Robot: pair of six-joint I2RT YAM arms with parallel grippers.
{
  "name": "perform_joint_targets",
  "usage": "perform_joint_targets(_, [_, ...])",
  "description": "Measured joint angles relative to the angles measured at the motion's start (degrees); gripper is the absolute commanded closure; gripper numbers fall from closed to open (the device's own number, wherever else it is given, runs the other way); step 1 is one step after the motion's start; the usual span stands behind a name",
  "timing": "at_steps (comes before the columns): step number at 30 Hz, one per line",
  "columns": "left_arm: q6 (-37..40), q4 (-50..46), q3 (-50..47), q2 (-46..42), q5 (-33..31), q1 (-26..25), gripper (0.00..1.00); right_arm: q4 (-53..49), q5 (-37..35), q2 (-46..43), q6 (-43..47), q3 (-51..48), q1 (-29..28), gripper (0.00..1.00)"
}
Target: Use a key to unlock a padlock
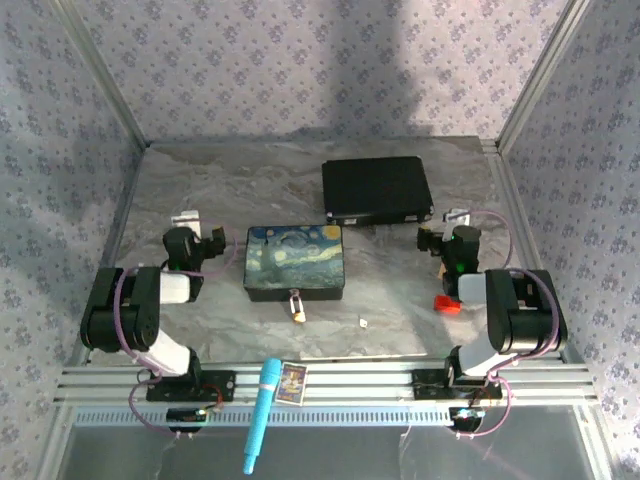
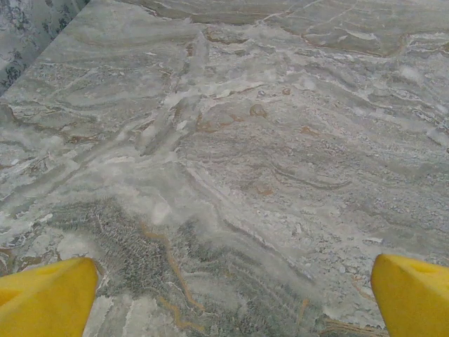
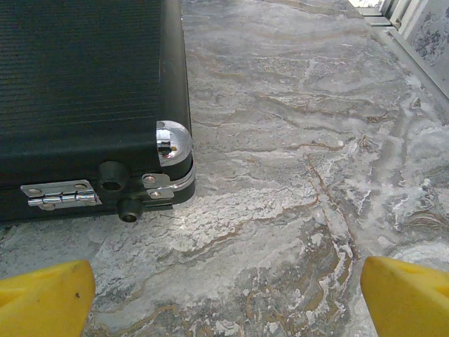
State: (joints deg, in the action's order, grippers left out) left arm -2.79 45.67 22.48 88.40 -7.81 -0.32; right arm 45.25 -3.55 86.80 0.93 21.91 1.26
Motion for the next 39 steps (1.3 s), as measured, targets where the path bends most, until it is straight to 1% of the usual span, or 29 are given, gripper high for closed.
perform_joint_targets(8, [0.2, 0.0, 0.0, 0.0, 1.0, 0.0, 0.00, 0.0, 0.0, 0.0, 0.0, 0.0, 0.0, 0.01])
perform_joint_targets(39, [0.4, 0.0, 0.0, -0.1, 1.2, 0.0, 0.00, -1.0, 0.4, -0.4, 0.0, 0.2, 0.0, 0.01])
